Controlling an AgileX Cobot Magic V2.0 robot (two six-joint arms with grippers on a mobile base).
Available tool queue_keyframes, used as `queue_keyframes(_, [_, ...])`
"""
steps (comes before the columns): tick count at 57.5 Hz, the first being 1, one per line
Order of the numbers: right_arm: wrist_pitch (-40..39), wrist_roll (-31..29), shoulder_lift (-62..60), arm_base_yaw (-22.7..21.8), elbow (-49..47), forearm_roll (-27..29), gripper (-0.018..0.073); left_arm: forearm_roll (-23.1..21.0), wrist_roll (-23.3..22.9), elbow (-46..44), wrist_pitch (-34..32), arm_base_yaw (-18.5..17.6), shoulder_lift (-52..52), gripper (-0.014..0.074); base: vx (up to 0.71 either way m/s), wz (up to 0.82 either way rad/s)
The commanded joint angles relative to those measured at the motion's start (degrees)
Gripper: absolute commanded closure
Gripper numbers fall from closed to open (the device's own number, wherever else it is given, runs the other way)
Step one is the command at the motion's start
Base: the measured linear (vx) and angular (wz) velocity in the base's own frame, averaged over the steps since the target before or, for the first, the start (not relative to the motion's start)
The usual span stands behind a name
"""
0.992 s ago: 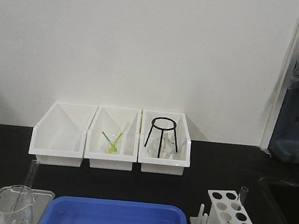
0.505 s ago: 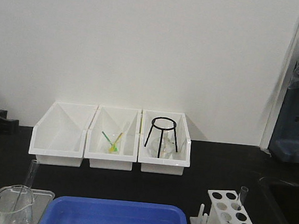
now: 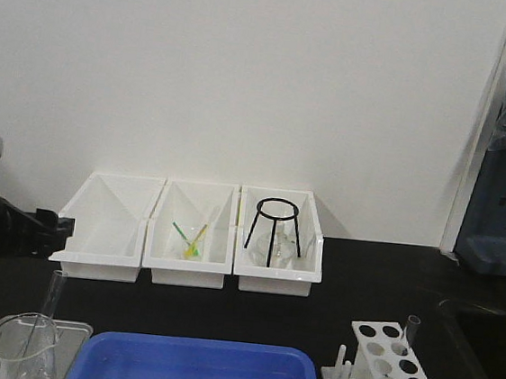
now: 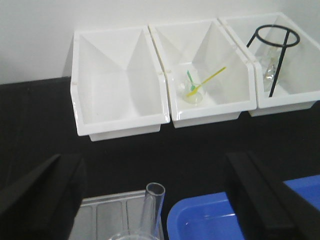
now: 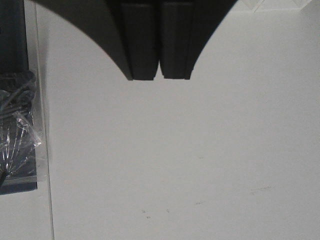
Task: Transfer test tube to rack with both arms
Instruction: 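Move the left gripper down over the test tube in the beaker, then close the left gripper around the clear test tube's upper end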
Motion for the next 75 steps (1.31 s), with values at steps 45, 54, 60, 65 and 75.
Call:
queue_keyframes(45, [-0.9, -0.4, -0.5, 0.0, -2.1, -0.9, 0.0375, 0.0, 0.4, -2.1, -2.8, -0.6, 10.5, -0.0041, 0.0, 0.0])
queue_keyframes(54, [-0.9, -0.4, -0.5, 0.0, -2.1, -0.9, 0.0369, 0.0, 0.4, -2.1, -3.3, -0.6, 11.9, -0.0033, 0.0, 0.0])
queue_keyframes(60, [-0.9, -0.4, -0.5, 0.0, -2.1, -0.9, 0.0366, 0.0, 0.4, -2.1, -3.7, -0.6, 12.7, -0.003, 0.0, 0.0])
queue_keyframes(65, [-0.9, -0.4, -0.5, 0.0, -2.1, -0.9, 0.0364, 0.0, 0.4, -2.1, -4.0, -0.6, 13.6, -0.0018, 0.0, 0.0])
queue_keyframes(75, [-0.9, -0.4, -0.5, 0.0, -2.1, -0.9, 0.0358, 0.0, 0.4, -2.1, -5.8, -0.6, 14.7, 0.0041, 0.0, 0.0])
